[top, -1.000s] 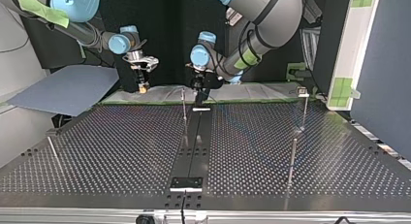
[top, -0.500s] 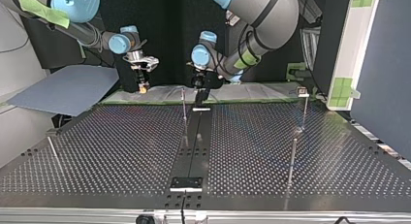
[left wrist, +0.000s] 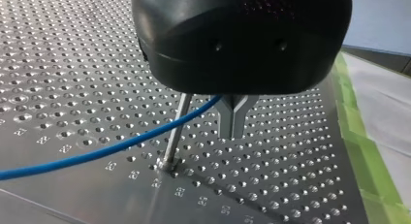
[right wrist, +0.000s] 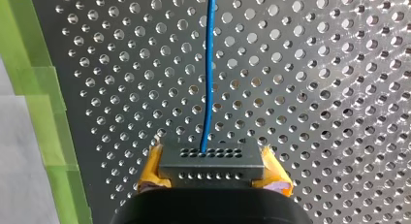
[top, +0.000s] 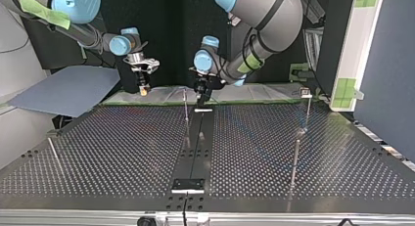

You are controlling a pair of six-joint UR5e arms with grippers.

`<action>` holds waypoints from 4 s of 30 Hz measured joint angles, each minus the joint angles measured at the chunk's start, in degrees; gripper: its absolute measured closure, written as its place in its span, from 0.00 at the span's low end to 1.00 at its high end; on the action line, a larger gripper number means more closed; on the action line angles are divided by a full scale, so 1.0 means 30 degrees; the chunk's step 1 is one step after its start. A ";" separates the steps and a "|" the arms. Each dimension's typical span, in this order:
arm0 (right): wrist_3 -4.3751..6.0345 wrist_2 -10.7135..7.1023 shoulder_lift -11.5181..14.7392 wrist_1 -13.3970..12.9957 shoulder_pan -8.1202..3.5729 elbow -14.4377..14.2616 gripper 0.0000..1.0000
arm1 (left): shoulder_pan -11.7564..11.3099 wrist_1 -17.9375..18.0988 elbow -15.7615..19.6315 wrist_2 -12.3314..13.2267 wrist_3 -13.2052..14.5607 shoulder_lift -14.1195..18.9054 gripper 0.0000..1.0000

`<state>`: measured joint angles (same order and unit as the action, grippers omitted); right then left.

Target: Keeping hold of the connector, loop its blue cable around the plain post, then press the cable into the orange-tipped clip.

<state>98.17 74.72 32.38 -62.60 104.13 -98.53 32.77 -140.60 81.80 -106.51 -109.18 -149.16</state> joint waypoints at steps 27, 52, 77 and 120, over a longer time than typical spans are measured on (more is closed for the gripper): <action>-0.0750 0.0417 -0.1162 0.2401 -0.0184 0.3046 1.00 | -0.0823 -0.0071 -0.0672 0.0274 0.0203 -0.0005 1.00; -0.0554 0.0345 -0.1168 0.2978 -0.0238 0.4095 1.00 | -0.0896 -0.0327 -0.1175 0.0275 0.0214 -0.0006 1.00; -0.0340 0.0293 -0.1190 0.2878 -0.0440 0.4185 1.00 | -0.0976 -0.0543 -0.1283 0.0279 0.0229 -0.0006 1.00; -0.0138 0.0027 -0.1263 0.3731 -0.0717 0.5582 1.00 | -0.1255 -0.1510 -0.2504 0.0735 0.0657 -0.0394 0.21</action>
<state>97.75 74.81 28.59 -51.41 101.98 -81.78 29.00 -145.13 74.29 -104.30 -107.21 -150.34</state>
